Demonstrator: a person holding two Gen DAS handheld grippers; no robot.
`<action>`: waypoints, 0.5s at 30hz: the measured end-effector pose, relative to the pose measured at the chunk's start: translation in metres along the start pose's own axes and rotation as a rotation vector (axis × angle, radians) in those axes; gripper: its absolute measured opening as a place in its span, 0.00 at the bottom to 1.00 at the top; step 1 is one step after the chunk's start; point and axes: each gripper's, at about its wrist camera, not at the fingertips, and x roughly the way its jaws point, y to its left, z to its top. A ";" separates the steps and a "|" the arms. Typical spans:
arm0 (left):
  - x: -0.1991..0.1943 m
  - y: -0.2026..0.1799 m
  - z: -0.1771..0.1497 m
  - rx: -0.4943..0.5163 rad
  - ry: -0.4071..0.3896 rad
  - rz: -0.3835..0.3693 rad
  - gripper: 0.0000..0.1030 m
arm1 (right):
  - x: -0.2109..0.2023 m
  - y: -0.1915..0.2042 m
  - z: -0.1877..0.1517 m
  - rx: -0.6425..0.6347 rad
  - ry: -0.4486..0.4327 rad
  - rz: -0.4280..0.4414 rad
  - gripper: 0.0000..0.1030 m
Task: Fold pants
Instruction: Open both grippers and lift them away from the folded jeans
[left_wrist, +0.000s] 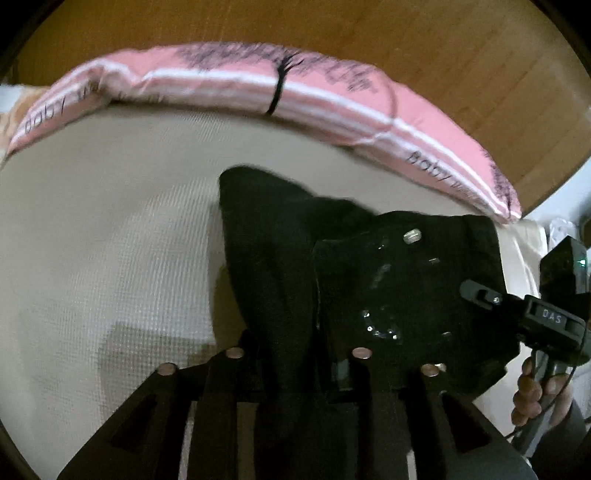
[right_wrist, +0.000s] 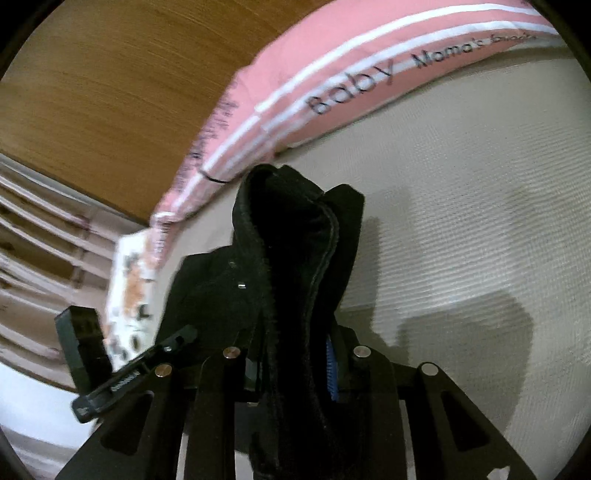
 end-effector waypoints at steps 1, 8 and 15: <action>0.003 0.004 -0.003 -0.006 -0.005 0.001 0.35 | 0.002 -0.002 0.000 -0.010 -0.002 -0.017 0.31; 0.002 0.006 -0.022 0.036 -0.035 0.060 0.47 | -0.001 -0.003 -0.018 -0.123 -0.008 -0.154 0.49; -0.024 -0.001 -0.061 0.066 -0.051 0.125 0.50 | -0.029 0.001 -0.059 -0.190 -0.020 -0.217 0.51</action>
